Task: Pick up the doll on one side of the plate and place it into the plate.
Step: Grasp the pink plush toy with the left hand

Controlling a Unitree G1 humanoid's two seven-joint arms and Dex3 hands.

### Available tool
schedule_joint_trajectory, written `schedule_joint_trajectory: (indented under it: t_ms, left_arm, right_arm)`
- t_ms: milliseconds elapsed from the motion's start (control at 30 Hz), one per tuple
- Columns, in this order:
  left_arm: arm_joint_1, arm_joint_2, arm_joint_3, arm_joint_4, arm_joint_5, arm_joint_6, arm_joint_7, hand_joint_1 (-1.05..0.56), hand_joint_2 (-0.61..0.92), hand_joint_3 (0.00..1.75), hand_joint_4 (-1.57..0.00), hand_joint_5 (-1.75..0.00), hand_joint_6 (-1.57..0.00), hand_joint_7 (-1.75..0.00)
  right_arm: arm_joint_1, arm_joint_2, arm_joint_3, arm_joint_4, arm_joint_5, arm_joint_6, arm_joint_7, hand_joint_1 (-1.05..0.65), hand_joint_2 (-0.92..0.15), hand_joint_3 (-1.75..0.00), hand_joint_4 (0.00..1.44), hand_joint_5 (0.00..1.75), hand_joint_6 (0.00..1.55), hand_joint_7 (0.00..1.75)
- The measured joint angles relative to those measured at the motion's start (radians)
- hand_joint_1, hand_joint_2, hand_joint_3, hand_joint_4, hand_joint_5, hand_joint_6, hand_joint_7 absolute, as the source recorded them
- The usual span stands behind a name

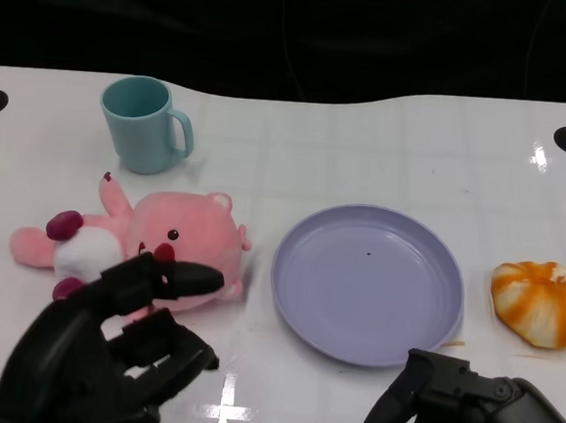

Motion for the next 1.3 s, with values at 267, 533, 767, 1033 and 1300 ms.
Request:
schedule_joint_trajectory:
  t_ms: [267,533,767,1033,1300]
  left_arm:
    - [-0.058,0.085,0.023,0.0,0.17,-0.116,-0.008,-0.58,0.92,0.07,-0.08,-1.12,-0.25,-0.4]
    - [-0.152,0.21,0.019,0.018,0.51,-0.222,0.031,-0.61,0.92,0.03,0.0,-0.92,-0.23,-0.23]
    - [-0.242,0.331,0.003,0.072,0.76,-0.243,0.037,-0.58,0.91,0.01,0.0,-0.67,-0.25,-0.15]
    - [-0.317,0.438,-0.062,0.141,0.993,-0.258,0.009,-0.65,0.91,0.0,-0.02,-0.57,-0.27,-0.06]
    - [-0.394,0.493,-0.134,0.256,1.103,-0.281,-0.031,-0.7,0.89,0.0,-0.07,-0.54,-0.25,-0.01]
  right_arm:
    - [-0.001,0.003,0.002,-0.007,-0.003,0.009,-0.008,-0.24,-0.92,-0.33,0.69,1.57,0.61,1.29]
    - [0.003,0.004,0.005,-0.034,-0.001,0.04,-0.009,-0.24,-0.92,-0.33,0.67,1.56,0.6,1.28]
    - [0.003,0.004,0.005,-0.041,0.001,0.057,-0.01,-0.24,-0.92,-0.33,0.68,1.57,0.6,1.28]
    - [0.001,0.004,0.005,-0.041,0.002,0.057,-0.01,-0.25,-0.92,-0.33,0.68,1.57,0.61,1.29]
    - [0.003,0.003,0.005,-0.041,0.001,0.054,-0.011,-0.26,-0.92,-0.33,0.69,1.57,0.61,1.29]
